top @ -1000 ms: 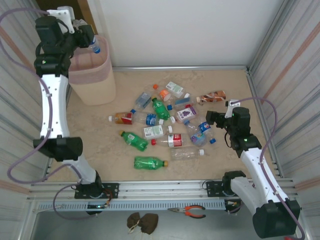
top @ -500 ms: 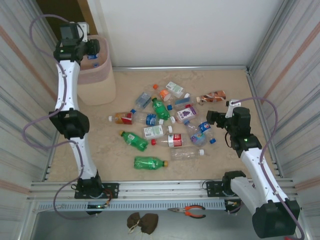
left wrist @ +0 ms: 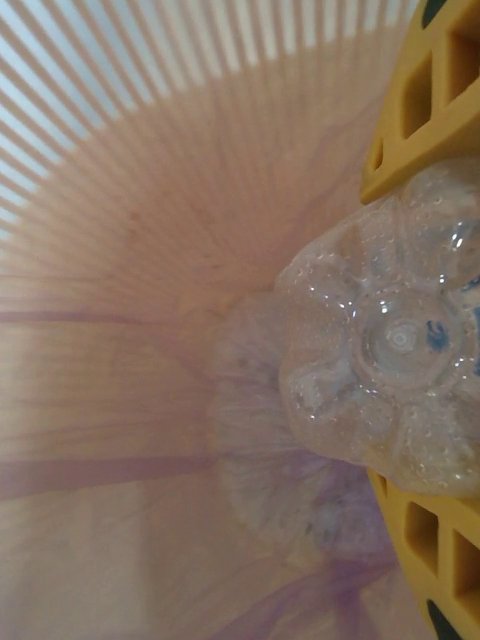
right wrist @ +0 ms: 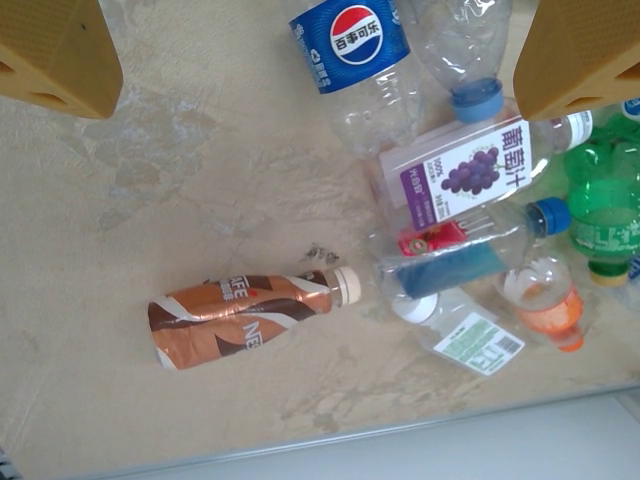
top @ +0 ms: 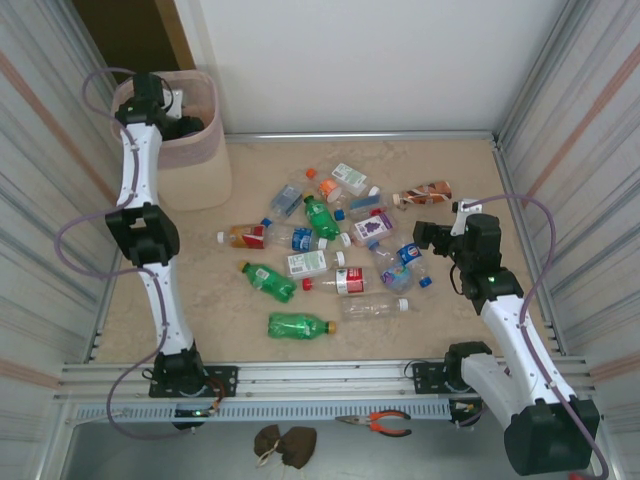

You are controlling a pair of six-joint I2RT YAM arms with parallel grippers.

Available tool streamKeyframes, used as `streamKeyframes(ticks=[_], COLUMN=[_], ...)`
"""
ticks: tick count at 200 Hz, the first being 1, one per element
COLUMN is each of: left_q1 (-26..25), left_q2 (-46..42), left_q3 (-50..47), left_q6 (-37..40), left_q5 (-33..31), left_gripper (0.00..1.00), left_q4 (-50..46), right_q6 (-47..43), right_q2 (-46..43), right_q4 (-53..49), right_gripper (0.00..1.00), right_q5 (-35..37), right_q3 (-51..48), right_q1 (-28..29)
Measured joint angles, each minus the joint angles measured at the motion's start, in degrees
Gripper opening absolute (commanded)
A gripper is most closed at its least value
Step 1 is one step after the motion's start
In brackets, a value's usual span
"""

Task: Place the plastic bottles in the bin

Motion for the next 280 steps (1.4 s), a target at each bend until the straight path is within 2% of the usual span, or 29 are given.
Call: streamKeyframes(ticks=[117,210,280], left_q1=[0.26,-3.54,-3.48], left_q2=[-1.14,-2.47,-2.62], left_q3=[-1.46,-0.24,0.66], left_q6=[-0.37,2.45,2.86], left_q5=[2.14,4.87,5.77], left_gripper=[0.14,0.44,0.58], left_q4=[-15.5,-18.27,-18.21], right_q6=[-0.02,-0.02,-0.02], right_q2=[1.14,1.22,1.6], right_q4=[0.07,0.09,0.04], right_gripper=[0.99,0.99,0.99], right_q5=[-0.24,-0.24,-0.24], right_q3=[0.0,0.0,0.0], right_q1=[0.0,0.0,0.0])
